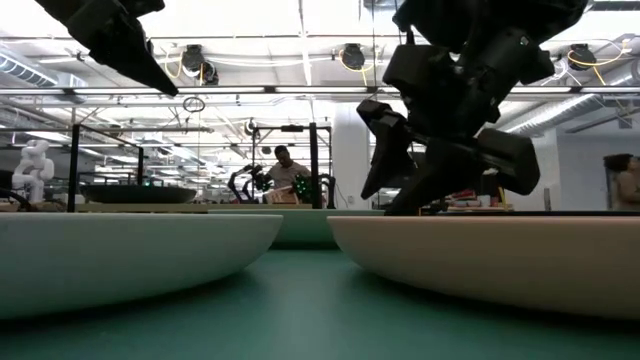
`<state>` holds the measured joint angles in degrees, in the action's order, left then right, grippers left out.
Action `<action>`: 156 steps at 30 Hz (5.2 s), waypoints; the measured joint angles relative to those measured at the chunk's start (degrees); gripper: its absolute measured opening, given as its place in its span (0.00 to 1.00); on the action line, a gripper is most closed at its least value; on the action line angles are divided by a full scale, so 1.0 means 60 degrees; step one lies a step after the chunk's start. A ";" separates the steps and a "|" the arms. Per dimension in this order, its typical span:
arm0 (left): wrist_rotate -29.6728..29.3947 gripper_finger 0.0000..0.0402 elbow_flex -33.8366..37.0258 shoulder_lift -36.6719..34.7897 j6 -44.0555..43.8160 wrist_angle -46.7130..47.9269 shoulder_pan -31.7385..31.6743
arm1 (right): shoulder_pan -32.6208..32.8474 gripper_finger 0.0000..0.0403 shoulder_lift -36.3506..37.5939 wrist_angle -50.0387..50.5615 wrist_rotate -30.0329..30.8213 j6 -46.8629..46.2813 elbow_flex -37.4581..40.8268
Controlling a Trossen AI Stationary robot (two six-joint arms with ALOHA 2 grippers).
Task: Place and stack plates onto a shelf
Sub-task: Put the light green plate on the shelf
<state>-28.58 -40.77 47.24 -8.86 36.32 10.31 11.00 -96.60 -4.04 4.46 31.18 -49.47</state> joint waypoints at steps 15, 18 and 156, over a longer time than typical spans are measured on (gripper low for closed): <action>0.0004 0.27 0.0000 0.0000 0.0021 0.0005 0.0002 | -0.0309 0.27 -0.0074 0.0375 -0.0538 0.0463 -0.0001; 0.0000 0.27 0.0000 0.0000 0.0021 0.0007 0.0004 | -0.0341 0.24 -0.0205 0.0374 -0.0523 0.0573 -0.0001; -0.2514 0.27 0.0004 -0.1959 0.0363 -0.1089 0.0896 | -0.4021 0.00 -0.2816 -0.2021 -0.1040 0.1457 -0.5586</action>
<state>-43.66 -40.75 35.49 -6.68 29.78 15.68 -13.13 -113.49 -16.16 -1.78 39.92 -82.98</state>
